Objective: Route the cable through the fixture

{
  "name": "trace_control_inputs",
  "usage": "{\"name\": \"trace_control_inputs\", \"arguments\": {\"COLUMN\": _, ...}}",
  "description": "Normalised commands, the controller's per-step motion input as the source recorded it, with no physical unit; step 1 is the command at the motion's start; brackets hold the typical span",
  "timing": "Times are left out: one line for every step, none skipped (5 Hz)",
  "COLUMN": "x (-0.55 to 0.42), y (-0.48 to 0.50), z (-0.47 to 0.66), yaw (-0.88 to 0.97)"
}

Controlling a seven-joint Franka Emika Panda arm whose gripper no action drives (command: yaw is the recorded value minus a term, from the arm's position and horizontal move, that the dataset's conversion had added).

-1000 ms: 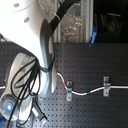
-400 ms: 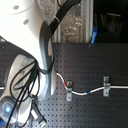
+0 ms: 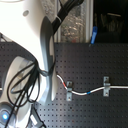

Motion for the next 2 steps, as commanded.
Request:
{"name": "trace_control_inputs", "arguments": {"x": 0.168, "y": 0.085, "z": 0.02, "yaw": 0.0}}
{"name": "trace_control_inputs", "arguments": {"x": 0.089, "y": 0.143, "z": 0.0, "yaw": 0.03}}
